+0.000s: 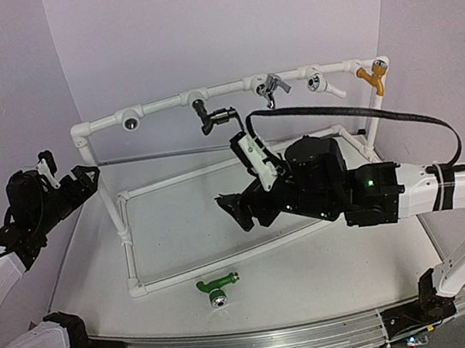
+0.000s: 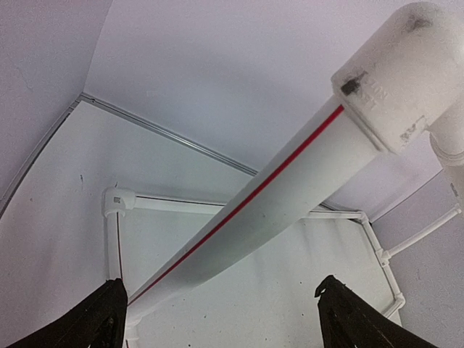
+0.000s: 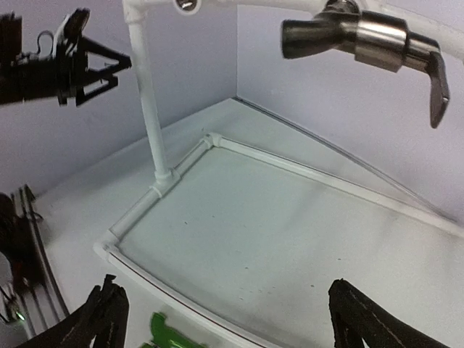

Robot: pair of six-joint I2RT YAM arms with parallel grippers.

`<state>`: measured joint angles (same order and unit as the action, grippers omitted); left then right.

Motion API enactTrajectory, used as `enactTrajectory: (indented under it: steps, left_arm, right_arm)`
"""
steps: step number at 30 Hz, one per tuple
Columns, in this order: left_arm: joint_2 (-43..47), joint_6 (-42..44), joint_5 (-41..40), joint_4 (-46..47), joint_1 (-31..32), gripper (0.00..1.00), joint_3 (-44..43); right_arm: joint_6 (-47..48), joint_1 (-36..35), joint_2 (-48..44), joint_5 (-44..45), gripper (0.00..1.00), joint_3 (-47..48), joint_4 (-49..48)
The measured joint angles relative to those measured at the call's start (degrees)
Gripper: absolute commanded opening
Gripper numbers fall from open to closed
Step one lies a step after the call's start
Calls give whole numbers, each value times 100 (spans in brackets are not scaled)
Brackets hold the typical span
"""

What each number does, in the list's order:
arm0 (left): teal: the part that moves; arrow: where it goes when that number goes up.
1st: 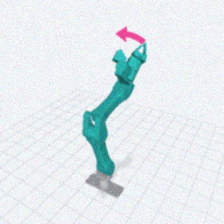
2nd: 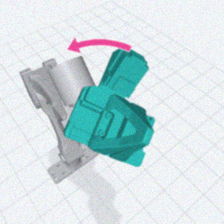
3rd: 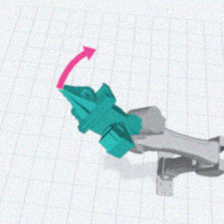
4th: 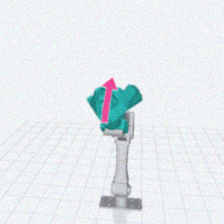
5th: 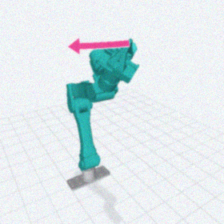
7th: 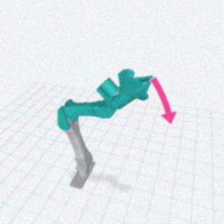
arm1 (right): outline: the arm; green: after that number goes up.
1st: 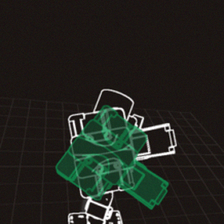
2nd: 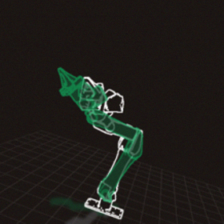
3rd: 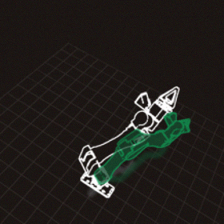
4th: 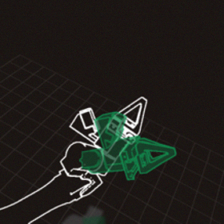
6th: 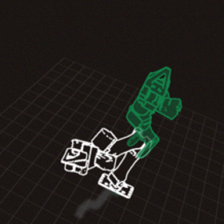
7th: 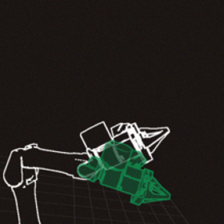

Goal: Install the water faucets

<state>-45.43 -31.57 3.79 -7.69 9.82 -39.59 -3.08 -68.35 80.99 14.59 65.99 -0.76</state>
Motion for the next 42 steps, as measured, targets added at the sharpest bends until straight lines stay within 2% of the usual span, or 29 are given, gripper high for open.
enactTrajectory:
  steps: [4,10,14,19,28,42]
  left_arm:
    - [-92,5,-15,-3,0,94,0]
    - [-86,13,-50,-2,0,94,0]
    - [-69,20,-50,-2,0,94,0]
    - [-48,22,-48,-2,0,95,0]
    - [56,51,-48,0,0,96,0]
    - [59,159,-45,0,0,96,0]
  right_arm:
    - [2000,-241,84,627,91,620,683]
    - [4865,-627,448,1817,89,1266,724]
    - [6664,-683,820,2341,89,1205,147]
    - [8247,-639,1120,2485,87,1168,-885]
    - [9708,-291,1652,2448,83,1473,-1936]
    - [10329,234,2247,2317,71,2004,-2330]
